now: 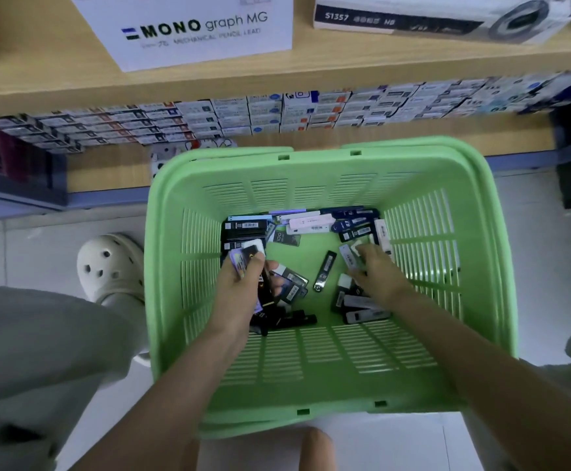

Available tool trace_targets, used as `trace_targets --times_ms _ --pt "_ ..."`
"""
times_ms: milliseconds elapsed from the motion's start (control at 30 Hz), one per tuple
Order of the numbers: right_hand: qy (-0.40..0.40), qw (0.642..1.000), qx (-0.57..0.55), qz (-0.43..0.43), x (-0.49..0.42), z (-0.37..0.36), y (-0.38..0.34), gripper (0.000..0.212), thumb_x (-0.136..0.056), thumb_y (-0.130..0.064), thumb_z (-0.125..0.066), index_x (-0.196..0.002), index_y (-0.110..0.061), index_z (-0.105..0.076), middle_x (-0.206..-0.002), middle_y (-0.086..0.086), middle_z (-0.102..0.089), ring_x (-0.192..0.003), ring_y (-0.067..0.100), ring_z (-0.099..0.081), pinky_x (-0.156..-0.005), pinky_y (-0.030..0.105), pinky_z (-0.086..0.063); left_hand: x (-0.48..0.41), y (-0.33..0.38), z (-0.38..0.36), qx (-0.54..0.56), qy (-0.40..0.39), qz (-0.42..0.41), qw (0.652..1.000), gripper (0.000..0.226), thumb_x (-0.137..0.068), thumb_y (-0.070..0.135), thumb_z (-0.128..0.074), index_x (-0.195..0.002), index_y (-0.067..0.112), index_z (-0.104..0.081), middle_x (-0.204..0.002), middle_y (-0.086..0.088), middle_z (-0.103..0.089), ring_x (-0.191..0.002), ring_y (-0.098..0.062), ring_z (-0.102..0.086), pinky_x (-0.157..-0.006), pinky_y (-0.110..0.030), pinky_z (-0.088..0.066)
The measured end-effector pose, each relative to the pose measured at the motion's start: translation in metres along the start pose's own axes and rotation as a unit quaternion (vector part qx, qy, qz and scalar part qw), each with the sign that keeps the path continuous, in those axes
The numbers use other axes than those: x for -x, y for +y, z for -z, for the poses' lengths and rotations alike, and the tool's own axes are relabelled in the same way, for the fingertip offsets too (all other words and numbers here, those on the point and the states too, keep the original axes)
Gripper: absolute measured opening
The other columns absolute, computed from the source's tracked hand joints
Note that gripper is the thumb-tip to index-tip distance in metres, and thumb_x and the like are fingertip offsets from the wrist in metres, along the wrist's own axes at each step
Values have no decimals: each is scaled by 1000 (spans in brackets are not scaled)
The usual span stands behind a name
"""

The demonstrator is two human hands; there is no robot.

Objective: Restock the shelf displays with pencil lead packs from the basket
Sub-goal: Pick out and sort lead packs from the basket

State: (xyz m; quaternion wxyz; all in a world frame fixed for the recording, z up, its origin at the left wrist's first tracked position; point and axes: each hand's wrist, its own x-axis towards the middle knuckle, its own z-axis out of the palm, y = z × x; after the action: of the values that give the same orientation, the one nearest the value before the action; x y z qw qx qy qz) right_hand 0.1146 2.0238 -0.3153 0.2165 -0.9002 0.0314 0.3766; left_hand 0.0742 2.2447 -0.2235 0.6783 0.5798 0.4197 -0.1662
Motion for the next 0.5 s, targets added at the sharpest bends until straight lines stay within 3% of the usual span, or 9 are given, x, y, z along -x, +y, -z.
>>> trace_targets --times_ms 200,333,500 --pt "10 994 98 -39 -19 -24 1 53 -92 -35 -57 -131 -4 -39 -129 18 -49 -117 33 -47 -93 38 -40 -1 -1 4 -62 -1 -20 998 17 -98 18 -47 -102 4 -56 -85 -6 -67 -61 -10 -63 -57 -22 -54" --pt "0 996 -19 -93 -31 -30 -10 37 -91 -28 -58 -114 -2 -48 -109 21 -61 -99 35 -59 -78 39 -49 -2 3 5 -70 3 -6 998 23 -97 20 -48 -108 1 -56 -83 -6 -68 -60 -10 -63 -57 -21 -54" --pt "-21 994 -101 -24 -31 -43 -30 26 -92 -16 -59 -115 -5 -59 -113 12 -65 -103 26 -60 -89 32 -48 -5 10 6 -56 7 -8 998 14 -98 17 -47 -102 7 -54 -84 -4 -67 -55 -5 -62 -57 -19 -55"
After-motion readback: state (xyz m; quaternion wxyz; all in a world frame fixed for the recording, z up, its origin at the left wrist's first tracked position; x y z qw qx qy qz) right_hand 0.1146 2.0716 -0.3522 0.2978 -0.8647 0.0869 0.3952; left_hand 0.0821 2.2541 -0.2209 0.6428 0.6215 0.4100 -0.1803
